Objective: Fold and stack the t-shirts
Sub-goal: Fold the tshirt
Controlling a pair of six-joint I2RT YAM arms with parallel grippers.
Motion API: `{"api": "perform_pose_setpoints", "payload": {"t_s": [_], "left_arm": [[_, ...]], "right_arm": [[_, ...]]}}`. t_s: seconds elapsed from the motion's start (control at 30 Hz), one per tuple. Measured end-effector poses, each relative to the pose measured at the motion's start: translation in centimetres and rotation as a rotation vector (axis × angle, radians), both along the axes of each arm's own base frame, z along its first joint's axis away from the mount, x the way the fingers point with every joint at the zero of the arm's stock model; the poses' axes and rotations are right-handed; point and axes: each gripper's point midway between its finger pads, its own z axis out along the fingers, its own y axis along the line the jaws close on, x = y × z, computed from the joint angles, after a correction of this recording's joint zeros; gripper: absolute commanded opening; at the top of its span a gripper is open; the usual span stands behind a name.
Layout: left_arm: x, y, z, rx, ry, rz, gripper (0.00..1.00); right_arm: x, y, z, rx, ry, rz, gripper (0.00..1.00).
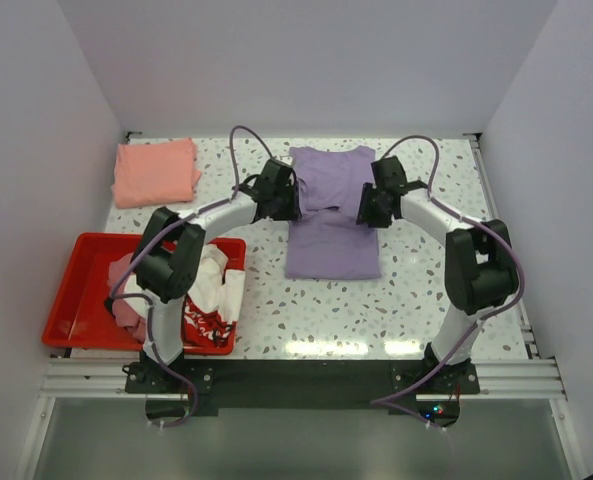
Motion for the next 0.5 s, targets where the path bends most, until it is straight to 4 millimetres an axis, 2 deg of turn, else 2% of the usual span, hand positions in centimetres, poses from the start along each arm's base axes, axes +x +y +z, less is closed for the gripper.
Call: {"api": "perform_pose_setpoints", "payload": {"t_s": [0.03, 0.07, 0.13, 0.2, 0.23, 0.37, 0.5], "left_arm": [[0.1, 0.0, 0.1, -0.001, -0.003, -0.002, 0.46], [0.2, 0.0, 0.2, -0.001, -0.006, -0.005, 0.62], [0.2, 0.1, 0.2, 0.001, -0.007, -0.014, 0.75], [0.1, 0.0, 0.3, -0.001, -0.009, -0.019, 0.95], [0.0, 0.0, 0.5, -0.004, -0.01, -0.02, 1.0], [-1.2, 0.6, 2.2, -0.027, -0.029, -0.019, 1.0], [-3.2, 1.7, 4.7, -0.059, -0.063, -0.013, 1.0]], "right_arm": [[0.2, 0.0, 0.1, -0.002, -0.001, 0.006, 0.46], [0.4, 0.1, 0.4, 0.0, -0.007, 0.01, 0.53], [1.0, 0.2, 1.1, 0.004, -0.026, 0.018, 0.57], [1.5, 0.5, 1.9, 0.012, -0.05, 0.031, 0.8], [1.6, 0.6, 2.2, 0.021, -0.054, 0.032, 0.99], [0.9, 1.0, 3.7, 0.048, -0.08, 0.07, 0.99], [-1.3, 0.9, 6.2, 0.085, -0.131, 0.091, 0.99]]}}
